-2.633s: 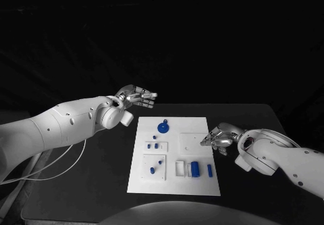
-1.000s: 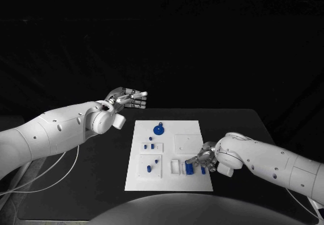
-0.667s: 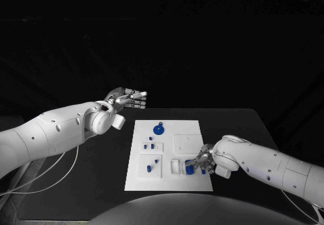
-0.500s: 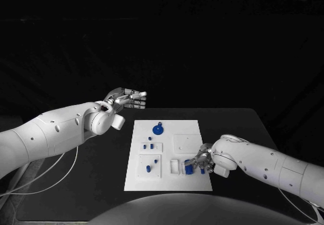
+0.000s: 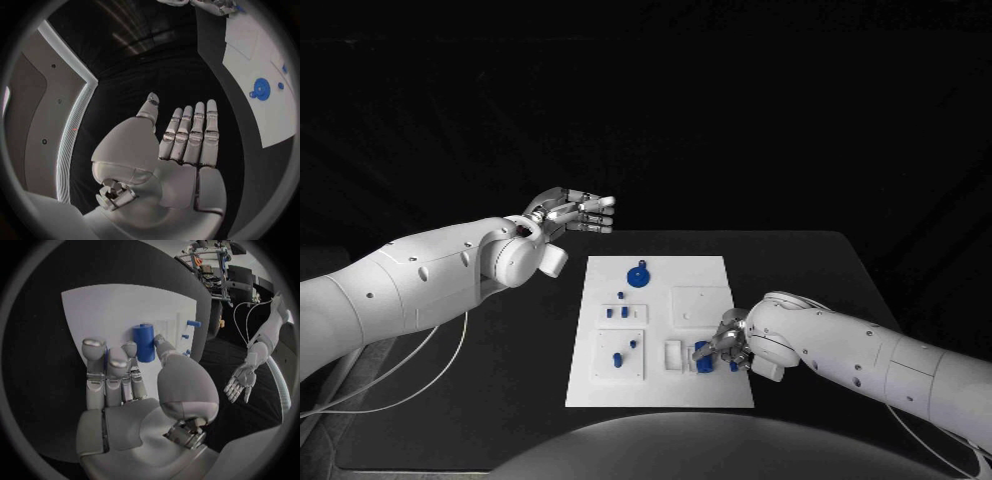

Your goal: Assemble the parts on the task board

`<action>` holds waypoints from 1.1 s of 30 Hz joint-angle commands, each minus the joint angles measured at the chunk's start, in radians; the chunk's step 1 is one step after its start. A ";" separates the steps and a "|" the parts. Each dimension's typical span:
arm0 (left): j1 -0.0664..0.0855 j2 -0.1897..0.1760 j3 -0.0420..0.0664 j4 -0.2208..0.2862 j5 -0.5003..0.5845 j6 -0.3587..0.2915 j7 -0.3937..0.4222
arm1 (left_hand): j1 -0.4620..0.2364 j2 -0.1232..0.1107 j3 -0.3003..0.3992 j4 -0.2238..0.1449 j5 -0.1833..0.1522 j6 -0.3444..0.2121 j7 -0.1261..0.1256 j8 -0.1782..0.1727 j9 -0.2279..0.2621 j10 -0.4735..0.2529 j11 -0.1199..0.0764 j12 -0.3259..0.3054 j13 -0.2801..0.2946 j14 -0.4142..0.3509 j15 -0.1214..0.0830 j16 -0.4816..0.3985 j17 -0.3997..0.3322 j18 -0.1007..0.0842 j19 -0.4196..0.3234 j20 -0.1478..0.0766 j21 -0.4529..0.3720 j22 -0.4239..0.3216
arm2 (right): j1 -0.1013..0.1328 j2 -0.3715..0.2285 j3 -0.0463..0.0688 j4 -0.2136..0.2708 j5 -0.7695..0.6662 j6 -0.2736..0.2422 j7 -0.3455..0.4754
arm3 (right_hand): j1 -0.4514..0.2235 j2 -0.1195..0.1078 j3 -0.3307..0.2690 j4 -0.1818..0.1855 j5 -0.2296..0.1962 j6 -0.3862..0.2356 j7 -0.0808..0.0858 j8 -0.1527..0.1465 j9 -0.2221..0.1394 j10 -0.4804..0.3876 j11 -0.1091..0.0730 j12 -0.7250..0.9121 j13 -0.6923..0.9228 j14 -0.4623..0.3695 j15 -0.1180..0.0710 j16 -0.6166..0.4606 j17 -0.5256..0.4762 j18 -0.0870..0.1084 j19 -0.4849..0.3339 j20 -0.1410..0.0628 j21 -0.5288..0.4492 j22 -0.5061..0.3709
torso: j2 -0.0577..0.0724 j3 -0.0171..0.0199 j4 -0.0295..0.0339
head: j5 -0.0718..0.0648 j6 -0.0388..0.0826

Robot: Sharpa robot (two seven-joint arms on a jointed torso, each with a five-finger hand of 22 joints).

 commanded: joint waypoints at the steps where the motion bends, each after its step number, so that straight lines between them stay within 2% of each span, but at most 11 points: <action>1: 0.000 0.002 0.001 0.001 0.006 0.024 0.007 | -0.006 -0.002 -0.003 0.000 -0.002 0.000 -0.001 -0.004 -0.001 0.002 0.002 0.001 0.000 0.002 -0.001 0.004 0.001 0.009 -0.005 -0.003 0.001 -0.001 | -0.020 0.003 -0.016 0.001 -0.032 0.047 -0.015 | 0.022 0.007 0.005 -0.030 0.051 0.010 0.001 -0.009 -0.596 -0.003 -0.004 0.002 0.000 0.004 0.001 0.005 0.002 0.002 0.000 0.007 0.005 0.077 | 0.001 0.0002 -0.0018 | 0.001 0.000; 4: 0.000 0.003 0.001 0.000 0.006 0.026 0.005 | -0.006 -0.002 -0.003 0.000 -0.002 0.000 -0.001 -0.004 -0.001 0.002 0.002 0.001 0.000 0.002 -0.001 0.004 0.001 0.009 -0.005 -0.003 0.001 -0.001 | -0.020 0.002 -0.020 0.006 -0.039 0.047 -0.016 | 0.028 0.014 0.005 -0.070 0.070 0.012 0.001 -0.009 -0.602 -0.004 -0.005 0.000 -0.001 0.003 0.001 0.002 0.002 0.001 -0.001 0.007 0.006 0.078 | 0.001 0.0003 -0.0029 | 0.001 0.000; 9: 0.000 0.003 0.001 -0.001 0.005 0.028 0.003 | -0.006 0.000 -0.004 0.000 -0.002 -0.001 -0.001 -0.004 0.000 0.000 0.002 0.001 0.000 0.001 -0.001 0.004 0.001 0.009 -0.005 -0.003 0.001 -0.001 | -0.020 0.004 -0.024 0.010 -0.049 0.030 -0.015 | 0.041 0.014 0.007 -0.096 0.092 0.008 0.003 -0.009 -0.607 -0.006 -0.005 -0.001 -0.002 0.003 0.002 0.002 0.003 0.001 -0.002 0.007 0.003 0.077 | 0.002 0.0012 -0.0022 | 0.000 0.000; 11: 0.000 0.003 0.001 -0.001 0.005 0.028 0.003 | -0.006 0.000 -0.004 0.000 -0.002 -0.001 -0.001 -0.004 0.000 0.000 0.002 0.001 0.000 0.001 -0.001 0.004 0.001 0.009 -0.005 -0.003 0.001 -0.001 | -0.020 0.004 -0.025 0.011 -0.052 0.017 -0.015 | 0.045 0.013 0.039 -0.115 0.303 0.005 0.006 -0.009 -0.614 -0.011 -0.008 -0.004 -0.002 0.003 -0.001 0.003 0.004 0.001 -0.002 0.005 0.004 0.077 | 0.002 0.0009 -0.0018 | -0.001 0.000; 12: 0.000 0.003 0.001 -0.001 0.005 0.029 0.002 | -0.006 0.000 -0.004 0.000 -0.002 -0.001 -0.001 -0.004 0.000 0.000 0.002 0.001 0.000 0.001 -0.001 0.004 0.001 0.009 -0.005 -0.003 0.001 -0.001 | -0.020 0.004 -0.026 0.011 -0.053 0.009 -0.014 | 0.043 0.014 0.069 -0.126 0.378 0.004 0.008 -0.009 -0.618 -0.012 -0.010 -0.003 0.000 0.004 -0.003 0.008 0.008 0.001 -0.001 0.003 0.011 0.079 | 0.002 0.0009 -0.0015 | -0.001 0.000; 16: 0.000 0.003 0.001 -0.003 0.005 0.030 0.001 | -0.006 0.000 -0.004 0.000 -0.002 -0.001 -0.001 -0.004 0.000 0.000 0.002 0.001 0.000 0.001 -0.001 0.004 0.001 0.009 -0.005 -0.003 0.001 -0.001 | -0.020 -0.005 -0.026 0.017 -0.046 -0.030 -0.013 | -0.004 0.004 0.217 -0.187 0.452 0.020 0.008 -0.010 -0.633 -0.006 -0.013 0.005 0.007 0.005 -0.006 0.012 0.014 0.001 0.000 -0.001 0.024 0.081 | 0.001 0.0005 -0.0017 | -0.002 0.000; 19: 0.000 0.004 0.001 -0.003 0.004 0.031 0.000 | -0.006 0.000 -0.004 0.000 -0.002 -0.001 -0.001 -0.004 0.000 0.000 0.002 0.001 0.000 0.001 -0.001 0.004 0.001 0.009 -0.005 -0.003 0.001 -0.001 | -0.020 -0.016 -0.026 0.024 -0.002 -0.049 -0.015 | -0.025 0.005 0.240 -0.205 0.463 0.027 0.006 -0.009 -0.636 -0.003 -0.014 0.009 0.011 0.005 -0.007 0.013 0.016 0.001 -0.002 -0.002 0.034 0.081 | 0.002 0.0006 -0.0013 | -0.005 0.000; 21: 0.000 0.004 0.001 -0.005 0.004 0.033 -0.001 | -0.006 0.000 -0.004 0.000 -0.002 -0.001 -0.001 -0.004 0.000 0.000 0.002 0.001 0.000 0.001 -0.001 0.004 0.001 0.009 -0.005 -0.003 0.001 -0.001 | -0.019 -0.027 -0.026 0.033 0.044 -0.067 -0.016 | -0.041 0.001 0.239 -0.198 0.534 0.029 0.005 -0.009 -0.636 -0.002 -0.016 0.010 0.013 0.006 -0.008 0.015 0.018 0.000 -0.002 -0.003 0.039 0.082 | 0.002 0.0003 -0.0013 | -0.002 0.000; 26: 0.000 0.005 0.001 -0.007 0.004 0.038 -0.005 | -0.007 0.002 -0.004 0.001 -0.002 -0.002 -0.001 -0.004 0.000 -0.001 0.003 0.001 0.000 0.000 0.000 0.004 0.001 0.009 -0.006 -0.002 0.001 -0.001 | -0.008 -0.056 -0.026 0.065 0.136 -0.134 -0.011 | -0.043 0.002 0.240 -0.199 0.557 0.047 0.001 -0.009 -0.634 0.000 -0.019 0.010 0.014 0.006 -0.011 0.015 0.019 -0.001 -0.003 -0.005 0.046 0.083 | 0.002 0.0004 -0.0031 | -0.004 0.000; 29: 0.000 0.007 0.001 -0.010 0.004 0.041 -0.006 | -0.007 0.002 -0.004 0.001 -0.002 -0.002 -0.001 -0.004 0.000 -0.001 0.003 0.001 0.000 0.000 0.000 0.004 0.001 0.009 -0.006 -0.002 0.001 -0.001 | 0.001 -0.074 -0.026 0.092 0.189 -0.166 -0.006 | -0.037 0.008 0.231 -0.203 0.489 0.066 -0.005 -0.009 -0.629 0.003 -0.020 0.009 0.013 0.006 -0.010 0.011 0.017 -0.002 -0.005 -0.004 0.043 0.081 | 0.002 -0.0004 -0.0037 | -0.005 0.000; 33: 0.000 0.008 0.001 -0.012 0.001 0.040 -0.004 | -0.006 0.004 -0.003 0.001 -0.002 0.002 -0.001 -0.003 0.000 -0.001 0.003 0.001 0.001 0.000 0.000 0.004 0.001 0.009 -0.006 -0.002 0.001 -0.001 | 0.011 -0.091 -0.025 0.121 0.212 -0.169 -0.006 | -0.036 0.015 0.215 -0.203 0.484 0.071 -0.007 -0.009 -0.629 0.003 -0.021 0.006 0.013 0.007 -0.010 0.010 0.016 -0.003 -0.006 -0.005 0.043 0.080 | 0.003 0.0006 -0.0029 | -0.002 0.000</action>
